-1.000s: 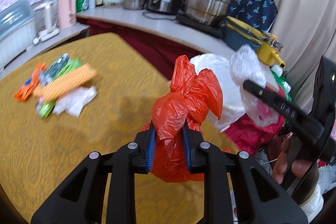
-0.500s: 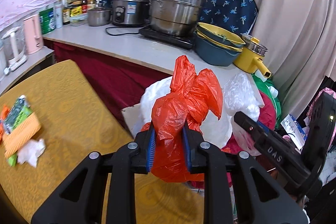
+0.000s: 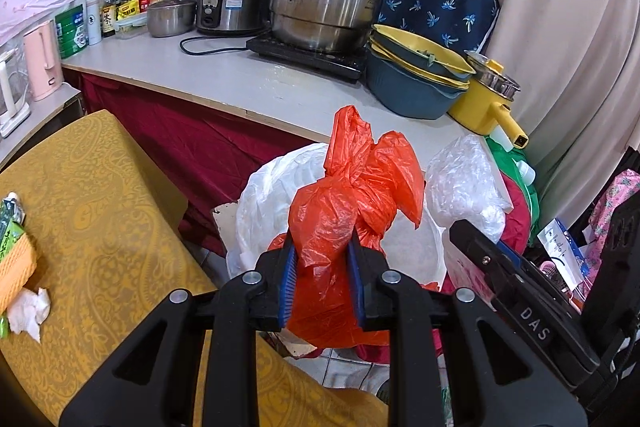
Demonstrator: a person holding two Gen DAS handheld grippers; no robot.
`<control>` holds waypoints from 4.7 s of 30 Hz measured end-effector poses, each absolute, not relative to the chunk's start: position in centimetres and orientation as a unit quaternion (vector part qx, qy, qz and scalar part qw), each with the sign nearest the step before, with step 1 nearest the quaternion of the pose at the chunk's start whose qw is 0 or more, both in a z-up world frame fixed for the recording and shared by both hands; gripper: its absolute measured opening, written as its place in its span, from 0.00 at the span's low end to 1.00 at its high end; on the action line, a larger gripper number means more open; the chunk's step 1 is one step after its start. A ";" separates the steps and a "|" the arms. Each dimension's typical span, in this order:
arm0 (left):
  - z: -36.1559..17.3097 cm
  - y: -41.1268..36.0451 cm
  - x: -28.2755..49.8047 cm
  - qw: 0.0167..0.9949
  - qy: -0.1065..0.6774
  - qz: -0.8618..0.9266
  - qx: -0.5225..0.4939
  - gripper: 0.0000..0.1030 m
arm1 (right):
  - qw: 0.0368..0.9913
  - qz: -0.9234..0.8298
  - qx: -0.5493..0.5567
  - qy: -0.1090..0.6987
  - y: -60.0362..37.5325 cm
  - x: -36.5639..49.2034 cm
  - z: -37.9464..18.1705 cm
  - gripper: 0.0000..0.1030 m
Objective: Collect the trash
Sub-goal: 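Open both grippers to drop the bags into the bin, then move both tools back over the table trash, then grasp the orange snack bag with the left gripper while the right grasps the orange mesh sleeve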
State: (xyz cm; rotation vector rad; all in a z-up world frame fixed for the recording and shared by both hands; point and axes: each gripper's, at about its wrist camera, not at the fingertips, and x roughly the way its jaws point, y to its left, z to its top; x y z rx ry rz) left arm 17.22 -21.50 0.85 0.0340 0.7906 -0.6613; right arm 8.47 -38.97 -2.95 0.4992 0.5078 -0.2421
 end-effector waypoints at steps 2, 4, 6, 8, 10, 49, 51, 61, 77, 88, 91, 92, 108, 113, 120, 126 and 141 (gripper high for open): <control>0.7 -21.9 17.5 0.869 0.379 -0.317 0.017 0.22 | 0.930 -0.118 0.244 0.249 -39.0 8.7 -3.0 0.34; 0.6 -22.2 17.7 0.870 0.380 -0.315 0.017 0.23 | 0.930 -0.118 0.244 0.250 -39.1 9.0 -3.2 0.36; 0.4 -22.4 18.0 0.869 0.382 -0.315 0.014 0.27 | 0.930 -0.119 0.244 0.250 -39.2 9.3 -3.3 0.36; 0.3 -22.4 18.3 0.869 0.385 -0.309 0.011 0.37 | 0.930 -0.121 0.244 0.248 -39.3 9.5 -3.3 0.39; 0.3 -22.4 18.7 0.871 0.384 -0.305 0.008 0.44 | 0.930 -0.124 0.243 0.245 -39.3 9.7 -3.2 0.40; 4.4 -11.8 16.9 0.912 0.338 -0.232 -0.026 0.57 | 0.950 -0.061 0.208 0.225 -31.7 9.4 1.8 0.50; 4.5 -10.5 16.9 0.914 0.337 -0.224 -0.032 0.57 | 0.951 -0.052 0.204 0.226 -30.7 9.6 2.1 0.50; 4.0 -1.8 17.1 0.923 0.342 -0.165 -0.059 0.57 | 0.954 -0.003 0.180 0.241 -24.1 10.8 2.6 0.50; 1.8 14.1 18.1 0.935 0.344 -0.040 -0.072 0.66 | 0.940 0.090 0.149 0.293 -11.3 14.7 0.9 0.50; -2.2 21.9 19.7 0.926 0.369 0.018 -0.083 0.69 | 0.922 0.120 0.122 0.348 -4.1 18.7 -3.2 0.50; -3.1 23.6 20.5 0.922 0.373 0.032 -0.095 0.81 | 0.916 0.124 0.119 0.362 -2.7 20.0 -4.3 0.50; -3.4 24.1 20.8 0.922 0.373 0.036 -0.098 0.84 | 0.914 0.125 0.120 0.366 -2.3 20.4 -4.7 0.50; -8.4 28.7 29.3 0.896 0.418 0.059 -0.136 0.87 | 0.888 0.128 0.147 0.416 0.2 24.8 -9.5 0.50; -9.9 27.8 30.7 0.889 0.436 0.045 -0.130 0.73 | 0.887 0.127 0.148 0.419 0.3 25.1 -10.1 0.50; -9.6 26.1 30.6 0.896 0.429 0.023 -0.111 0.37 | 0.886 0.132 0.149 0.419 0.3 25.1 -10.2 0.40; -8.6 25.7 29.4 0.900 0.422 0.024 -0.106 0.07 | 0.888 0.143 0.146 0.412 0.5 24.2 -9.4 0.22; 1.0 22.8 23.2 0.932 0.345 0.002 -0.110 0.06 | 0.915 0.136 0.173 0.338 -4.6 19.8 -2.7 0.12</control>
